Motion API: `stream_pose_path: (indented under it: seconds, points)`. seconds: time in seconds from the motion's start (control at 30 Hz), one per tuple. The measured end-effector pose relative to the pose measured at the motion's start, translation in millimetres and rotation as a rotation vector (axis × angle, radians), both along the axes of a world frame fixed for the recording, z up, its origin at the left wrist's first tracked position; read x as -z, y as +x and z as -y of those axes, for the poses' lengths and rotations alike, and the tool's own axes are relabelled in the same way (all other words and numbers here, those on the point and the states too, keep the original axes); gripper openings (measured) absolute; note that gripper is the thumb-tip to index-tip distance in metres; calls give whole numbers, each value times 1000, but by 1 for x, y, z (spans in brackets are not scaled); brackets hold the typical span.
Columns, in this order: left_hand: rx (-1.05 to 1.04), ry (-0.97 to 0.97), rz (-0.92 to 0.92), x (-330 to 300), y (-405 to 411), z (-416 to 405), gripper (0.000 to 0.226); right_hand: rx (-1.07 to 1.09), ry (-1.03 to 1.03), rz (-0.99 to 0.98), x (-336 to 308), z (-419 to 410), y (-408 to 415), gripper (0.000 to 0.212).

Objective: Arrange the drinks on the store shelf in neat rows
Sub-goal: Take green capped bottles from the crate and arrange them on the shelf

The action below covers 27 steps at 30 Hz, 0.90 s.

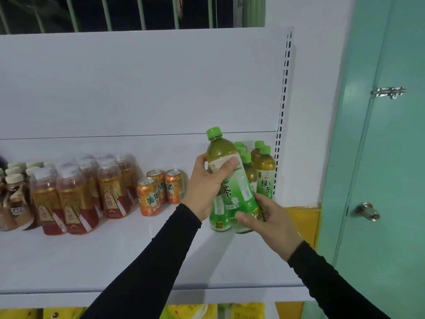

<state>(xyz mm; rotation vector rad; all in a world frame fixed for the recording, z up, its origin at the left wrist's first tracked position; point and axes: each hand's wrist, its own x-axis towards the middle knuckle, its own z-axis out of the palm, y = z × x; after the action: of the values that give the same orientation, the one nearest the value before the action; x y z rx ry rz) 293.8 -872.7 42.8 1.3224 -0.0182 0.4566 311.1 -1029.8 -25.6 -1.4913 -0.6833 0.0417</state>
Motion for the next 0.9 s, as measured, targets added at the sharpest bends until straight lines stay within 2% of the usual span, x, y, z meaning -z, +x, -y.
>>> stream_pose_path:
  seconds: [0.07,0.13,0.17,0.3,0.4,0.5,0.6,0.67,0.73,0.83,0.9]
  points:
    - [37,10,11,-2,-2,-3,58,-102,103,-106,-2,1,2,56]
    - [110,-23,12,-3,-5,-6,64,-235,225,-297,-3,3,5,75]
    - [152,-58,3,-3,-6,-6,64,-303,285,-377,-5,3,5,77]
    - [216,-179,-48,1,-5,-2,50,-464,341,-491,-4,3,2,49]
    - [152,-185,-48,6,-1,-4,52,-399,301,-466,2,6,6,57]
    - [83,-118,-21,8,2,-4,53,-170,90,-210,1,5,7,48]
    - [38,-55,3,7,2,-3,57,-98,64,-108,1,3,9,48]
    - [48,-47,9,6,1,-6,60,-171,117,-152,2,4,11,58]
    - [109,-70,-15,6,-1,-8,63,-275,201,-281,4,7,13,69]
    - [151,-101,-51,9,0,-9,58,-423,278,-443,5,6,14,65]
    - [123,-107,-42,12,3,-11,56,-444,271,-456,7,5,15,70]
